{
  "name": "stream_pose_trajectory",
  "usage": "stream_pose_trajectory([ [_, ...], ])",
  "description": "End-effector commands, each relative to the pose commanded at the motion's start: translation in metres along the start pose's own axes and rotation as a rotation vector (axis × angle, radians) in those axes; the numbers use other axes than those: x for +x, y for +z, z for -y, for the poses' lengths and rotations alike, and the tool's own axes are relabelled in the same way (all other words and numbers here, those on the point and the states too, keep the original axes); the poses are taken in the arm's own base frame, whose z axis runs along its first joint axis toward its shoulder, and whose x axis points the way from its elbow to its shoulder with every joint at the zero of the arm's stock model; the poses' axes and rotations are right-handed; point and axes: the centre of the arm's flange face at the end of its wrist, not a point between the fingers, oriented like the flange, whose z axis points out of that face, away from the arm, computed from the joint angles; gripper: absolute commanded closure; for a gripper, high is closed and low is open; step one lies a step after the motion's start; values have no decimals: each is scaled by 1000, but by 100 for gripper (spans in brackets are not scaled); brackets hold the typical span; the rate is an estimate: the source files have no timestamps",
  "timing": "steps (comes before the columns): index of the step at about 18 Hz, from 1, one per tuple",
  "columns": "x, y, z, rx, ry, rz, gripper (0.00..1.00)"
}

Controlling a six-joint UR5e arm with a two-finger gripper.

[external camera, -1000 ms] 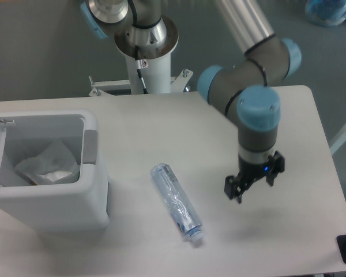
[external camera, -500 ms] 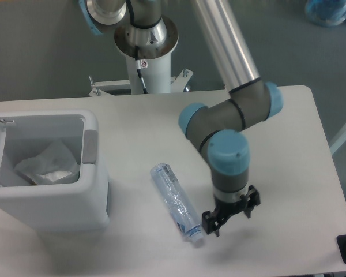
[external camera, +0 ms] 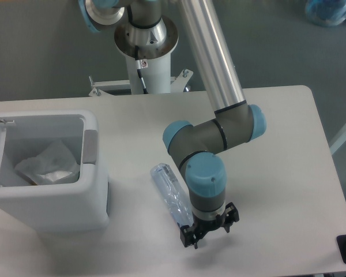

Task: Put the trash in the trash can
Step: 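Lower the gripper onto the clear plastic water bottle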

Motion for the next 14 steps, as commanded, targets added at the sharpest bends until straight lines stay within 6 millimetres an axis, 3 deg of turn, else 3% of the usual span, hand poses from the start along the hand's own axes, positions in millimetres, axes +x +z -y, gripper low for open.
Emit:
stream_pose_trajectory([
  [11, 6, 22, -3, -26, 10, 1, 1],
  [14, 6, 22, -3, -26, 10, 1, 12],
])
